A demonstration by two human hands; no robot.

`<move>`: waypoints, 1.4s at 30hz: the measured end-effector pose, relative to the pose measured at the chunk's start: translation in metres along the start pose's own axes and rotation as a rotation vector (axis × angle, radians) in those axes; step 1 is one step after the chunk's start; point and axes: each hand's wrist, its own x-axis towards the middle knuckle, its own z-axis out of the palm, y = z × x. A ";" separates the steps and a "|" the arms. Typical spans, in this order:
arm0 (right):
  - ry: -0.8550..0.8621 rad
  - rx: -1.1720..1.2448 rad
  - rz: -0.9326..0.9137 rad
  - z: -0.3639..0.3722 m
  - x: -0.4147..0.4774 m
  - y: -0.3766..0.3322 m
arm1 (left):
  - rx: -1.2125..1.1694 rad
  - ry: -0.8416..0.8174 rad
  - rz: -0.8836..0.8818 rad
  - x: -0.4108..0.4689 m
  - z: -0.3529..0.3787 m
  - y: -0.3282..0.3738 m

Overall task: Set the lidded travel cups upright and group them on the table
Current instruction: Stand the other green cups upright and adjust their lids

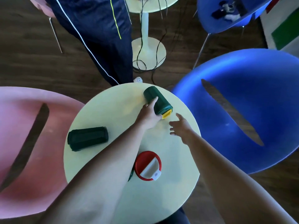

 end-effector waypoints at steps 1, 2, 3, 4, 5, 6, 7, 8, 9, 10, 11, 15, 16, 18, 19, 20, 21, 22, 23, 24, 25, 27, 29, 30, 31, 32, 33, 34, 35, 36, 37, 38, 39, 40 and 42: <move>0.005 -0.033 -0.040 -0.001 0.004 -0.002 | -0.032 0.026 0.000 0.002 0.002 0.000; 0.011 -0.069 -0.078 -0.002 0.008 -0.003 | -0.065 0.050 0.000 0.003 0.003 -0.001; 0.011 -0.092 -0.105 -0.002 0.010 -0.005 | -0.094 0.068 -0.006 0.005 0.004 -0.002; 0.005 -0.092 -0.117 -0.002 0.011 -0.008 | -0.119 0.079 -0.014 0.005 0.004 -0.002; 0.001 -0.082 -0.122 -0.001 0.010 -0.009 | -0.138 0.084 -0.024 0.005 0.003 -0.002; 0.015 -0.064 -0.133 0.000 0.012 -0.010 | -0.154 0.089 -0.035 0.005 0.003 -0.001; 0.042 -0.061 -0.151 0.001 0.012 -0.009 | -0.169 0.098 -0.051 0.005 0.001 0.000; 0.074 -0.051 -0.174 0.002 0.011 -0.009 | -0.188 0.112 -0.067 0.003 -0.003 0.002; 0.102 -0.038 -0.207 0.004 0.008 -0.010 | -0.211 0.126 -0.087 0.003 -0.006 0.002; 0.126 -0.014 -0.246 0.006 0.005 -0.011 | -0.234 0.135 -0.107 0.002 -0.010 0.002; 0.141 0.021 -0.286 0.009 -0.001 -0.013 | -0.263 0.140 -0.125 0.000 -0.014 0.001; 0.103 0.173 -0.366 0.022 -0.025 -0.020 | -0.413 0.109 -0.150 -0.012 -0.033 -0.005; 0.086 0.196 -0.375 0.026 -0.031 -0.021 | -0.420 0.088 -0.155 -0.018 -0.040 -0.007; 0.075 0.209 -0.394 0.032 -0.043 -0.023 | -0.349 0.043 -0.161 -0.028 -0.052 -0.016; 0.076 0.196 -0.408 0.035 -0.048 -0.024 | -0.296 0.020 -0.163 -0.033 -0.057 -0.021; 0.079 0.167 -0.423 0.036 -0.052 -0.024 | -0.254 0.004 -0.162 -0.039 -0.062 -0.027; 0.084 0.117 -0.435 0.038 -0.057 -0.024 | -0.240 -0.007 -0.161 -0.045 -0.067 -0.033; 0.089 0.060 -0.448 0.039 -0.061 -0.023 | -0.258 -0.018 -0.162 -0.050 -0.071 -0.038; 0.094 0.004 -0.457 0.040 -0.065 -0.022 | -0.294 -0.028 -0.155 -0.056 -0.075 -0.043; 0.100 -0.041 -0.464 0.040 -0.069 -0.021 | -0.319 -0.039 -0.137 -0.063 -0.079 -0.046; 0.108 -0.093 -0.471 0.041 -0.073 -0.020 | -0.332 -0.045 -0.115 -0.069 -0.083 -0.049; 0.124 -0.234 -0.497 0.045 -0.081 -0.018 | -0.347 -0.056 -0.081 -0.077 -0.088 -0.054; 0.135 -0.367 -0.522 0.050 -0.089 -0.016 | -0.347 -0.090 -0.061 -0.084 -0.091 -0.058; 0.140 -0.409 -0.534 0.052 -0.092 -0.015 | -0.334 -0.108 -0.054 -0.086 -0.091 -0.059; 0.148 -0.440 -0.542 0.054 -0.094 -0.014 | -0.324 -0.122 -0.048 -0.089 -0.090 -0.060; 0.156 -0.467 -0.549 0.056 -0.096 -0.014 | -0.323 -0.131 -0.045 -0.092 -0.090 -0.061; 0.167 -0.493 -0.553 0.057 -0.098 -0.013 | -0.330 -0.135 -0.046 -0.095 -0.090 -0.061; 0.176 -0.514 -0.557 0.057 -0.100 -0.012 | -0.340 -0.138 -0.047 -0.096 -0.089 -0.061; 0.184 -0.531 -0.559 0.057 -0.102 -0.012 | -0.344 -0.143 -0.046 -0.098 -0.088 -0.061; 0.190 -0.545 -0.561 0.056 -0.104 -0.011 | -0.344 -0.149 -0.047 -0.100 -0.087 -0.061; 0.195 -0.558 -0.556 0.056 -0.105 -0.010 | -0.343 -0.155 -0.049 -0.100 -0.085 -0.062; 0.198 -0.571 -0.550 0.055 -0.106 -0.009 | -0.341 -0.160 -0.051 -0.101 -0.083 -0.062; 0.201 -0.578 -0.541 0.054 -0.107 -0.009 | -0.338 -0.166 -0.051 -0.101 -0.080 -0.062; 0.204 -0.579 -0.533 0.052 -0.107 -0.008 | -0.334 -0.168 -0.048 -0.101 -0.078 -0.062; 0.216 -0.573 -0.523 0.050 -0.108 -0.007 | -0.325 -0.158 -0.044 -0.102 -0.074 -0.060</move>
